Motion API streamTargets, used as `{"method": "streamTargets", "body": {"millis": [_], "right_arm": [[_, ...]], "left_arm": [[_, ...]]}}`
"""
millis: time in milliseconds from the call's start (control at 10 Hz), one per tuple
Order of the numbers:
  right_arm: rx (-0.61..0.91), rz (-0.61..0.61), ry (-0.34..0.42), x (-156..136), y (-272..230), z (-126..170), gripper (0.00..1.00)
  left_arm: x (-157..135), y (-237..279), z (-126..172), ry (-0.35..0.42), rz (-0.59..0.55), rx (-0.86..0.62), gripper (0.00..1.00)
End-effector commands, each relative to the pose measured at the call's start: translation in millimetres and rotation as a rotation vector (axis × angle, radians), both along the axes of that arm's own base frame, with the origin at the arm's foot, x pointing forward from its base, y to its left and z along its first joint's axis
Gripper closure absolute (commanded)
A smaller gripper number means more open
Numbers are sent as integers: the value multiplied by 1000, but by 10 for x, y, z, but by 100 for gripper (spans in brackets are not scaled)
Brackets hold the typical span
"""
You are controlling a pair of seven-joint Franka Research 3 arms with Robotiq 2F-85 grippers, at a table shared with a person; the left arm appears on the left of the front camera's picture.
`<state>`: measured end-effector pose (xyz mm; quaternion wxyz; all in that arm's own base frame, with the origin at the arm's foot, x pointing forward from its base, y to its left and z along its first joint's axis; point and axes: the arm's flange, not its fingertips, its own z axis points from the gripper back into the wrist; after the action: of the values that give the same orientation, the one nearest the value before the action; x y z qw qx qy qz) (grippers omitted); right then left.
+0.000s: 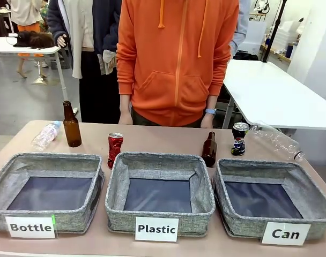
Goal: Sort the can waste into the basket.
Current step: Pick up the can waste from the table and place it in the right Fabric basket.
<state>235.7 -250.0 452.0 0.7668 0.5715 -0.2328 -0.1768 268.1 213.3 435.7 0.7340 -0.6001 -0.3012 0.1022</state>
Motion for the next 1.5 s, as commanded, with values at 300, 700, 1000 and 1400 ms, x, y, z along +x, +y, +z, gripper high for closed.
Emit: {"method": "streamTargets", "body": {"millis": [300, 700, 1000, 1400], "right_arm": [[46, -49, -6, -54, -97, -126, 0], [46, -49, -6, -54, -97, -126, 0], [-243, 47, -45, 343, 317, 64, 0], [-719, 330, -267, 1136, 922, 235, 0]], "left_arm": [[130, -48, -40, 16, 59, -70, 0], [130, -48, -40, 16, 59, -70, 0], [130, -48, -40, 16, 59, -70, 0], [130, -48, -40, 16, 59, -70, 0]]}}
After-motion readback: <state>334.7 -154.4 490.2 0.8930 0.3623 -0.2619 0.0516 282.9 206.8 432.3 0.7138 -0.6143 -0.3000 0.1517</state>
